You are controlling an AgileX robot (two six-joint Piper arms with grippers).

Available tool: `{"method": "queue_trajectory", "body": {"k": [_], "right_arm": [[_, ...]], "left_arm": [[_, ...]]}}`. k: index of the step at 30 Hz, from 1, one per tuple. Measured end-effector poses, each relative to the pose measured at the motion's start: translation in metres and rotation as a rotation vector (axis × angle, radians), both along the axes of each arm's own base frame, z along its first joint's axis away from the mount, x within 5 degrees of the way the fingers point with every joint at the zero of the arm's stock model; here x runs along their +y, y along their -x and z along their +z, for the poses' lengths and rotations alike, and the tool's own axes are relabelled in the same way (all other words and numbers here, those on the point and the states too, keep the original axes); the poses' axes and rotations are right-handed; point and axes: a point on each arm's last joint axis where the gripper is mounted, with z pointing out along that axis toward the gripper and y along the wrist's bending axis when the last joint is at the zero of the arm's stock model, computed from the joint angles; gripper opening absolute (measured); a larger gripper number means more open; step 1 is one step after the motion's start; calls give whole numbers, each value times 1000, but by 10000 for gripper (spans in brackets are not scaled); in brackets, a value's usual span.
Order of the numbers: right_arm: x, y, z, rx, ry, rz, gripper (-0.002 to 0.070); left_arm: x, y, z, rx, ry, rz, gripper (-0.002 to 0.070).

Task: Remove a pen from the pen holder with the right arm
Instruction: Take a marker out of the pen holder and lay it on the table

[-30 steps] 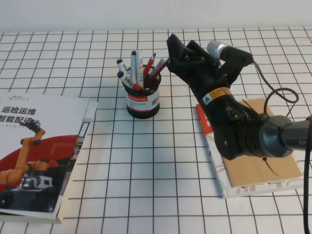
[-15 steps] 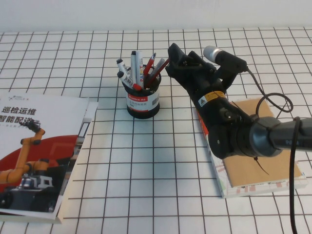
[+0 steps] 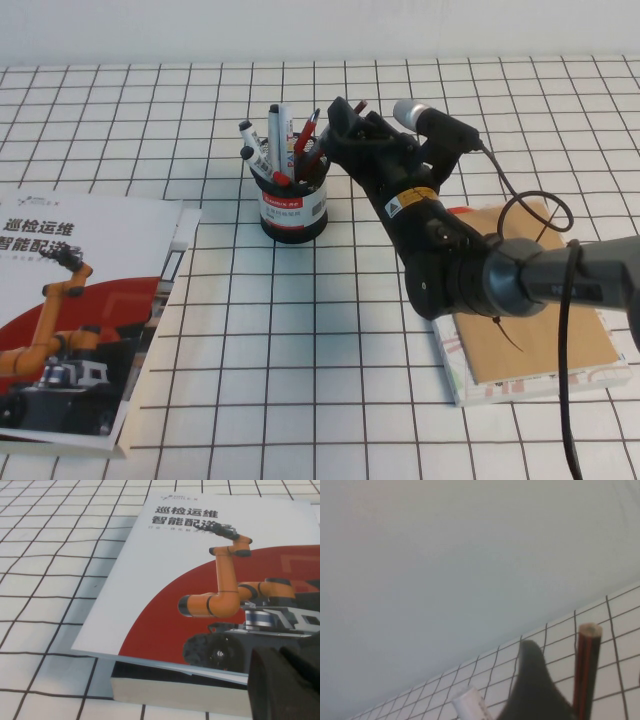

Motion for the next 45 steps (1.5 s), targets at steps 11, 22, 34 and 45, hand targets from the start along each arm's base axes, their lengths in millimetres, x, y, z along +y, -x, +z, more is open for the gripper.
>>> {"method": "queue_trajectory", "body": {"k": [11, 22, 34, 45], "right_arm": [[1, -1, 2, -6, -5, -1, 162], [2, 0, 2, -7, -6, 2, 28], [3, 7, 37, -59, 39, 17, 27], [-6, 28, 115, -169, 182, 50, 27]], "left_arm": [[0, 0, 0, 0, 0, 0, -3], [0, 0, 0, 0, 0, 0, -3], [0, 0, 0, 0, 0, 0, -3], [0, 0, 0, 0, 0, 0, -3]]}}
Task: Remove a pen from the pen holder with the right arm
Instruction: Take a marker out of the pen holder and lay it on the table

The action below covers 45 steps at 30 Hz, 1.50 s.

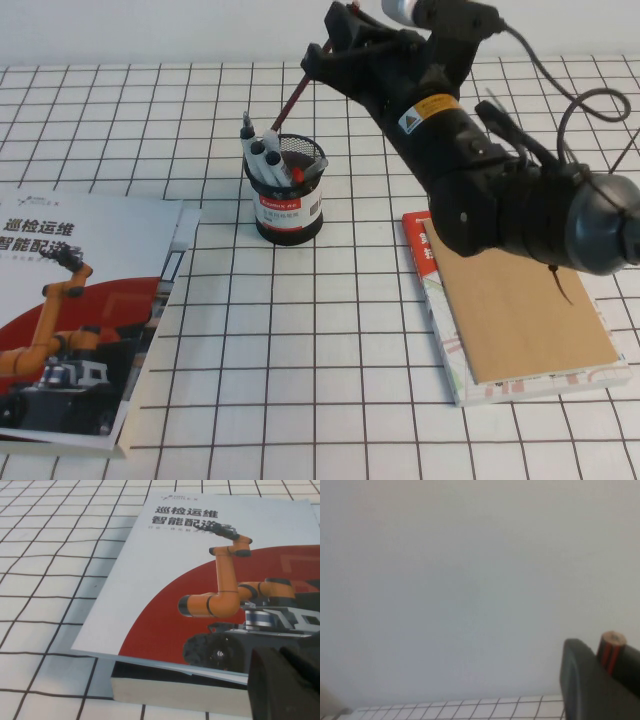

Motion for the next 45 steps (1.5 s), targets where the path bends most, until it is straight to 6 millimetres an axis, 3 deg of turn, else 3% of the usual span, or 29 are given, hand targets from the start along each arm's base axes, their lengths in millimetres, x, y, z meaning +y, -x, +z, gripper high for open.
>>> {"method": "queue_trajectory", "body": {"k": [11, 16, 20, 25, 35, 40, 45], "right_arm": [[-25, 52, 89, -25, 244, 98, 27], [-40, 76, 105, 91, 345, 149, 27], [-40, 83, 87, 309, 419, 209, 27], [-32, 81, 46, 602, 478, 281, 27], [-23, 51, -36, 1003, 512, 311, 27], [-19, 28, -57, 1100, 548, 316, 27], [-14, 9, -58, 1123, 581, 340, 27]], "left_arm": [[0, 0, 0, 0, 0, 0, -3], [0, 0, 0, 0, 0, 0, -3], [0, 0, 0, 0, 0, 0, -3], [0, 0, 0, 0, 0, 0, -3], [0, 0, 0, 0, 0, 0, -3], [0, 0, 0, 0, 0, 0, -3], [0, 0, 0, 0, 0, 0, -3]]}}
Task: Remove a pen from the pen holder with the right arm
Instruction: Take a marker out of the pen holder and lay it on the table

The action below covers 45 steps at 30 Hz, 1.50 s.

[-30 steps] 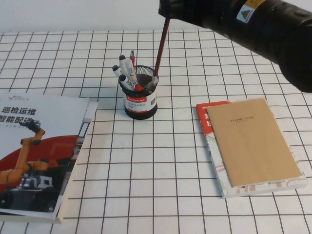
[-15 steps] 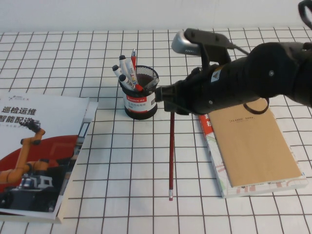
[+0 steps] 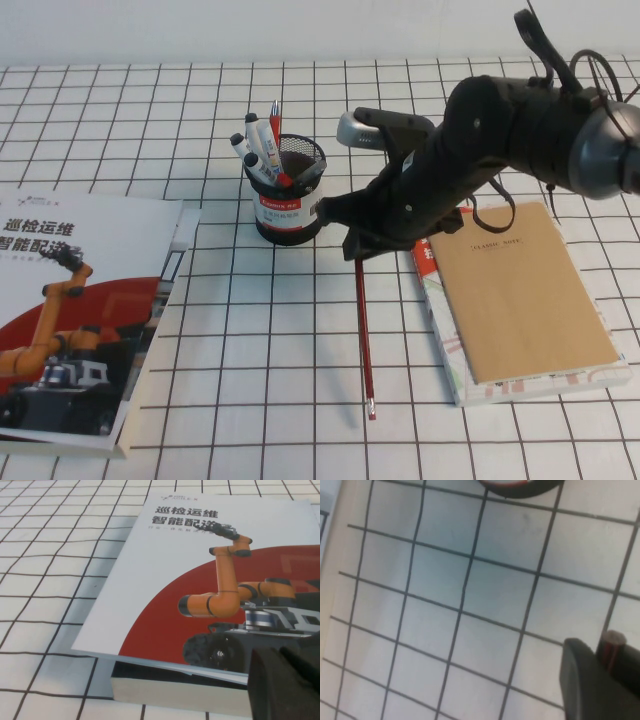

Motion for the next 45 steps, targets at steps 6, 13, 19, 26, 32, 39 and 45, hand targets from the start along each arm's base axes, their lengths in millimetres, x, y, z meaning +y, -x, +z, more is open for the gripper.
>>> {"method": "queue_trajectory", "body": {"k": [6, 13, 19, 26, 32, 39, 45], "right_arm": [[1, -27, -3, -15, 13, -4, 27], [1, -41, -28, 23, 33, -20, 27], [4, -43, -43, 58, 31, -28, 28], [4, -44, -43, 47, 27, -32, 181], [4, -44, -43, 46, 26, -33, 333], [0, -18, 2, -42, 55, 21, 308], [-21, 50, 64, -201, 6, 54, 57]], "left_arm": [[0, 0, 0, 0, 0, 0, -3], [0, 0, 0, 0, 0, 0, -3], [0, 0, 0, 0, 0, 0, -3], [0, 0, 0, 0, 0, 0, -3], [0, 0, 0, 0, 0, 0, -3], [0, 0, 0, 0, 0, 0, -3], [0, 0, 0, 0, 0, 0, -3]]}}
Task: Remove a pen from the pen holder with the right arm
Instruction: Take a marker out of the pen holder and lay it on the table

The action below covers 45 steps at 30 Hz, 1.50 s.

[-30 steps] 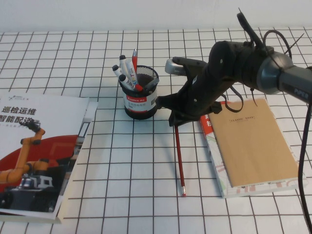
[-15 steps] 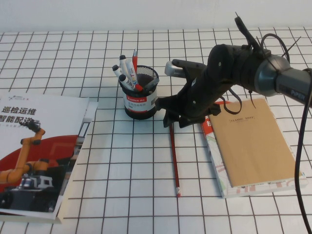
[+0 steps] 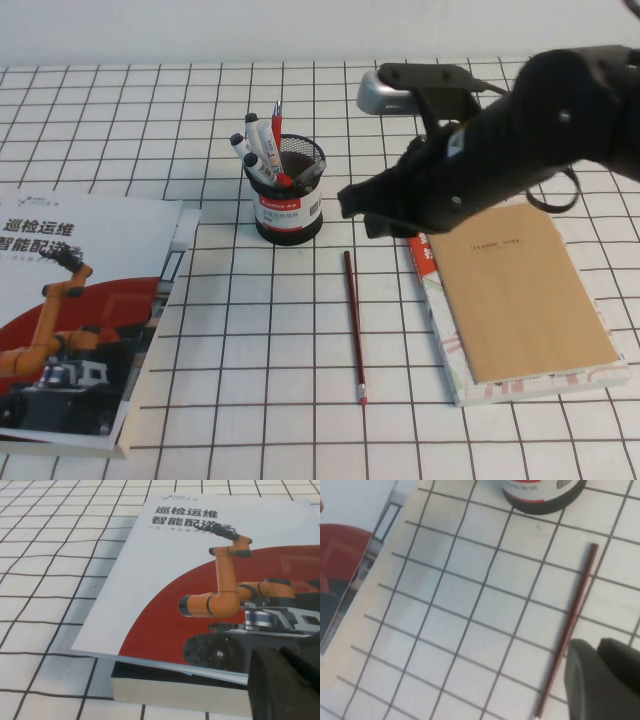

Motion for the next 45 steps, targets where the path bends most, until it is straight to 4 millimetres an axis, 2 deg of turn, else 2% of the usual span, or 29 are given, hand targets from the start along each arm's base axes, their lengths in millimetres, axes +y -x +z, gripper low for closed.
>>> {"method": "queue_trajectory", "body": {"k": [2, 5, 15, 20, 24, 29, 33, 37, 42, 45], "right_arm": [[-14, 22, 15, -36, -11, 5, 15], [-38, 53, 26, -77, 8, 13, -6], [-108, 152, 63, -215, -38, 28, -14], [-129, 184, 76, -254, -33, 63, -14], [-136, 194, 74, -280, 50, 158, -14], [-138, 190, 51, -295, 125, 187, -14], [-153, 189, 24, -427, 87, 79, -15], [-175, 195, -24, -548, 61, -78, -15], [-202, 217, -84, -693, 35, -276, -15], [-211, 229, -108, -766, 29, -354, -15]], "left_arm": [[0, 0, 0, 0, 0, 0, -3], [0, 0, 0, 0, 0, 0, -3], [0, 0, 0, 0, 0, 0, -3], [0, 0, 0, 0, 0, 0, -3], [0, 0, 0, 0, 0, 0, -3], [0, 0, 0, 0, 0, 0, -3], [0, 0, 0, 0, 0, 0, -3], [0, 0, 0, 0, 0, 0, -3], [0, 0, 0, 0, 0, 0, -3], [0, 0, 0, 0, 0, 0, -3]]}}
